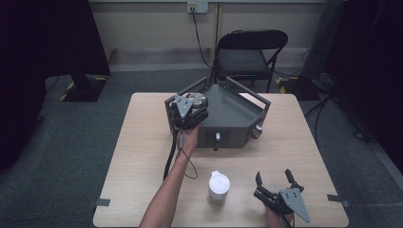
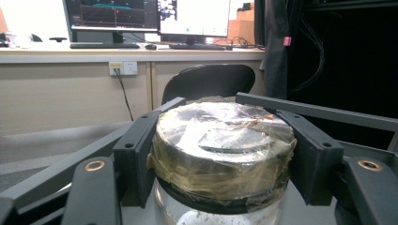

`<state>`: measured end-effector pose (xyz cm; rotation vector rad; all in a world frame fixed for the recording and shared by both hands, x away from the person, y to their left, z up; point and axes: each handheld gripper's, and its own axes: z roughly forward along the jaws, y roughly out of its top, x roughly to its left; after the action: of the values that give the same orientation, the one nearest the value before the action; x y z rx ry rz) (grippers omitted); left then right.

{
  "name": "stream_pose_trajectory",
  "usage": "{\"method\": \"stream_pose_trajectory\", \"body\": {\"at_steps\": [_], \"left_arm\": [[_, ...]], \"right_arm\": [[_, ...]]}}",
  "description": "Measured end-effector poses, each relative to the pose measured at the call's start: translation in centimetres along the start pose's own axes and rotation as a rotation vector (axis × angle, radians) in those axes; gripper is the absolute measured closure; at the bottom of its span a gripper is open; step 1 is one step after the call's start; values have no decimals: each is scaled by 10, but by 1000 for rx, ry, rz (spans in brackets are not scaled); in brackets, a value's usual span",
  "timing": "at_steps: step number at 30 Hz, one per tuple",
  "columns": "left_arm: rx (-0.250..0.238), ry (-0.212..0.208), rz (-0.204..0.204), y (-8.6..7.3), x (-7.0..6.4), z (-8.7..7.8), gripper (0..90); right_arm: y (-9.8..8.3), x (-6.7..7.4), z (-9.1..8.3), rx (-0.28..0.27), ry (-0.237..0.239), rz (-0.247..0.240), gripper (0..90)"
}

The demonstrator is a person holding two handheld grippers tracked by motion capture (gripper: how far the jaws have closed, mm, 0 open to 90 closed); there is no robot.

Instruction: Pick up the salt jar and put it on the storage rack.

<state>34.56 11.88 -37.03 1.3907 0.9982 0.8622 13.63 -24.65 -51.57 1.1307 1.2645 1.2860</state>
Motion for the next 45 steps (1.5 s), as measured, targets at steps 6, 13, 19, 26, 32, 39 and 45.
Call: {"method": "stream_pose_trajectory", "body": {"at_steps": [6,13,19,26,32,39,45], "left_arm": [[5,-3,2,1,1,0,346],[6,0,3,2,0,0,342],[-13,13,-37,-2,0,1,55],[-7,0,-32,0,4,0,0],[-10,3,-22,-4,5,-1,0],[-34,1,-12,-6,2,-12,0],[-67,0,-1,-1,3,-27,0]], "right_arm": [[0,0,0,0,-1,0,0],[0,0,0,0,-2,0,0],[0,1,0,0,-5,-1,1],[0,1,0,0,-6,-1,1],[0,1,0,-1,-6,-2,1],[0,2,0,0,-12,0,1],[0,2,0,0,-12,-1,1]]}}
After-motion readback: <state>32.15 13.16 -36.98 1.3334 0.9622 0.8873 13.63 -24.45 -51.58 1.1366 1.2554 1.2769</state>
